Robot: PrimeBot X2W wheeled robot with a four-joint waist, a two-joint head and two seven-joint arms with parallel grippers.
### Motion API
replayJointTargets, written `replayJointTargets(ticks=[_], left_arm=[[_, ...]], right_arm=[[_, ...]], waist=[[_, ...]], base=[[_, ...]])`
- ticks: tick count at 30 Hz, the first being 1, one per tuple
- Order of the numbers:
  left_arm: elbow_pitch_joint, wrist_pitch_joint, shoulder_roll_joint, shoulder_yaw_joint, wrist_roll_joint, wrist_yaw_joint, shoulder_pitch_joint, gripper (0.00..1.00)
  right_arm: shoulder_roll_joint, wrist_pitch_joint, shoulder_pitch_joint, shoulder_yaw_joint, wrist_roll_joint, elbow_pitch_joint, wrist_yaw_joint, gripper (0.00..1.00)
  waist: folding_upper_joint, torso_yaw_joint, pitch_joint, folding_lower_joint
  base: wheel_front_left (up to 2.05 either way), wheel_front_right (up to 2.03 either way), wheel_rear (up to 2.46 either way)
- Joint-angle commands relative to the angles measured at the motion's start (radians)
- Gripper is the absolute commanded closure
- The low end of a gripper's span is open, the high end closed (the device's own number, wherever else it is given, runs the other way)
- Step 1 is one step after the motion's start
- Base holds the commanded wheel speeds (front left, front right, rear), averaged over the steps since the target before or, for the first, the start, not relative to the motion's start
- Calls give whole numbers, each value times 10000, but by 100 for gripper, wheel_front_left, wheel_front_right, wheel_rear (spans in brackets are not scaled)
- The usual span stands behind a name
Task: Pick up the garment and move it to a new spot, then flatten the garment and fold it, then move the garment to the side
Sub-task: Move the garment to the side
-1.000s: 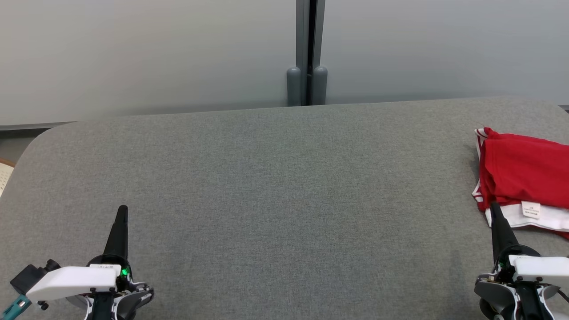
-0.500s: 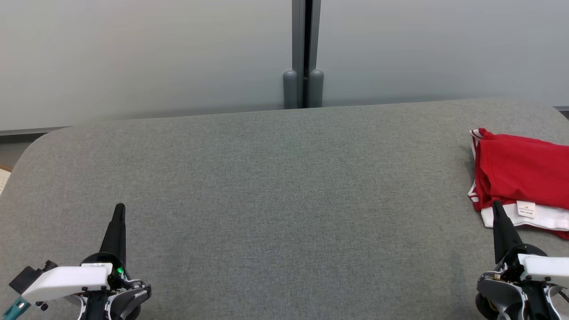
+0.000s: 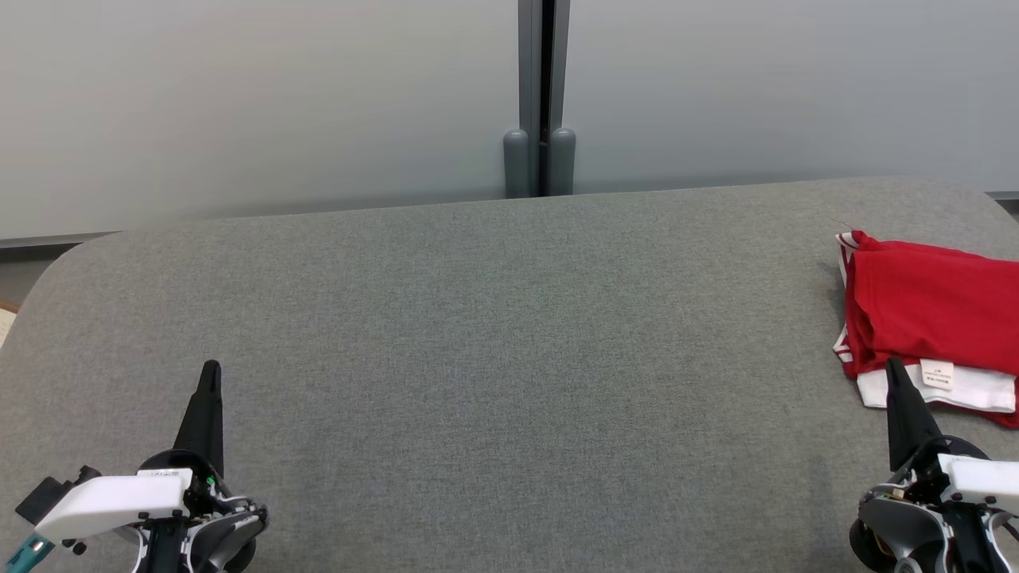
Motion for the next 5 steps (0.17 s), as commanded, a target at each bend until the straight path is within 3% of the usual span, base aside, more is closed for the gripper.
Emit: replayJointTargets(ticks=[1, 5], left_arm=[[14, 29, 50, 44, -10, -55, -108, 100], [13, 30, 49, 44, -9, -55, -108, 100]], right_arm=[[-46, 41, 75, -3, 30, -38, 0, 100], [-42, 45, 74, -6, 25, -38, 0, 100]], waist=[[-1, 0, 0, 0], [-1, 0, 0, 0]], base=[[0, 0, 0], [0, 0, 0]])
